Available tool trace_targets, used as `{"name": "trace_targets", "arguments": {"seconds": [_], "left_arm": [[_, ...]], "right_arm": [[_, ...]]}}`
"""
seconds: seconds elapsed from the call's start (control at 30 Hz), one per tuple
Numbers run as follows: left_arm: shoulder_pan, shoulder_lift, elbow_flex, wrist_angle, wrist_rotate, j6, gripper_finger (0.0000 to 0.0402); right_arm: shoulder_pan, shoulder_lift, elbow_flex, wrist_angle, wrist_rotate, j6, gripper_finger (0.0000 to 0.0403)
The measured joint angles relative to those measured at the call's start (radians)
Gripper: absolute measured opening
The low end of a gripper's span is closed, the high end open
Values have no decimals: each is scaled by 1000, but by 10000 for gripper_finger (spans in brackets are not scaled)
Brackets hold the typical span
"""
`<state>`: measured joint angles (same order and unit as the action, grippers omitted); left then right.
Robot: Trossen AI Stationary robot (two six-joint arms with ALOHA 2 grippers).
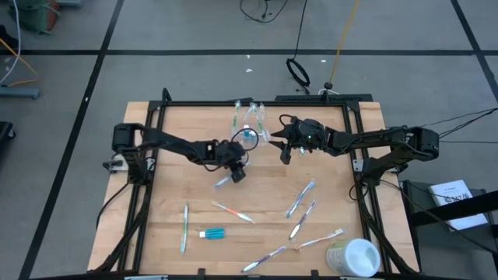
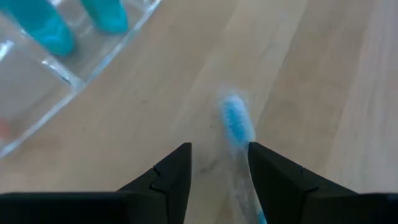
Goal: Pick & Place toothbrushing station
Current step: Put the blue toothbrush into the transparent organizer
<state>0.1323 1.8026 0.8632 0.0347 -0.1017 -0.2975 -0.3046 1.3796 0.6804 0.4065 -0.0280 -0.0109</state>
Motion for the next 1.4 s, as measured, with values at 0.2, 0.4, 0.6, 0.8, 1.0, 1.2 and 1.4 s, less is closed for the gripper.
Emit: {"name": "trace_targets", "arguments": {"seconds": [0.2,0.4,0.6,0.8,1.0,1.2,1.4], "left_arm": [[-3,27,3,-10,8,1,149],[-9,1,2,-37,56,1,77],[-10,-53,-4,-55,48,15,7],[-8,-207,-2,-54,-174,87,3],[-6,-367,-1,85,-476,206,6],[37,-434,0,338,-607,398,10],[127,-351,-12,556,-526,424,5]], "right_arm": [[0,0,0,-10,0,-1,130],[0,0,0,-48,0,-1,130],[0,0,0,-61,0,-1,130],[0,0,0,-81,0,-1,130],[0,0,0,-83,0,-1,130],[0,0,0,-85,0,-1,130],[0,0,0,-84,0,-1,130]]}}
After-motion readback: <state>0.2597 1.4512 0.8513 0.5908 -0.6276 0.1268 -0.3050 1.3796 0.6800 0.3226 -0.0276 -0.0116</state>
